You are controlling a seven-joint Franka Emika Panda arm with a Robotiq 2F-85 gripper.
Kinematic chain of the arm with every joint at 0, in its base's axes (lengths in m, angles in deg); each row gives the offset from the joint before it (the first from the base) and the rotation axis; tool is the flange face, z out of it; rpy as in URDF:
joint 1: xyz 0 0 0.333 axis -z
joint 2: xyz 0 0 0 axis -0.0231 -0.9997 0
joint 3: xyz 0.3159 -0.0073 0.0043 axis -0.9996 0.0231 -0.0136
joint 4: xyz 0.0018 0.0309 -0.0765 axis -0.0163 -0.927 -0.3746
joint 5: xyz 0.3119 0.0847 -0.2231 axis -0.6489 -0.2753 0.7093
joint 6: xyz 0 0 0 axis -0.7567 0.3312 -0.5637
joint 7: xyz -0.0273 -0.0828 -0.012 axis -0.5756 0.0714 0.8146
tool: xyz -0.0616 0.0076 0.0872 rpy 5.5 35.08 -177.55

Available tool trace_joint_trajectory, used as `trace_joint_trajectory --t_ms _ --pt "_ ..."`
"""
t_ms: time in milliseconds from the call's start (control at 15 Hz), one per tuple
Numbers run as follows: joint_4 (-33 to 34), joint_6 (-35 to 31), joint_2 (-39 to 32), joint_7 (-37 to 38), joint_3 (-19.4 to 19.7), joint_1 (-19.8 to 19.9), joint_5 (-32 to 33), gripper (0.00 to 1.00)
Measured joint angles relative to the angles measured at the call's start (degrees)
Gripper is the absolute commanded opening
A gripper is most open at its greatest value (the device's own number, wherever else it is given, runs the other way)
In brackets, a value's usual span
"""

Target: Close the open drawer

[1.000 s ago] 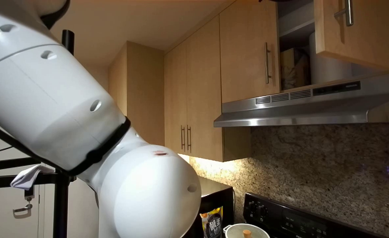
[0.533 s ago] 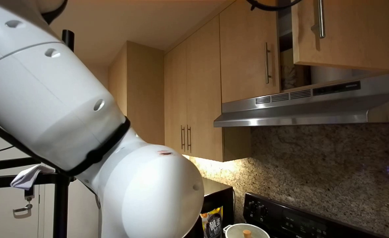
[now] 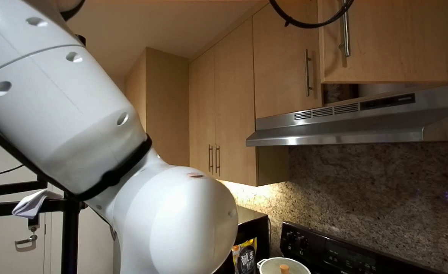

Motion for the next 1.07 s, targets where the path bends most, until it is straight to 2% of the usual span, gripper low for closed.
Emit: trace_joint_trajectory --t_ms 600,1067 --pt "1.94 -0.44 -2.35 -0.05 -1.97 -0.17 -0.11 1.0" --pt "8.25 -1.21 -5.87 -3.39 -3.87 -0.86 -0.11 1.0"
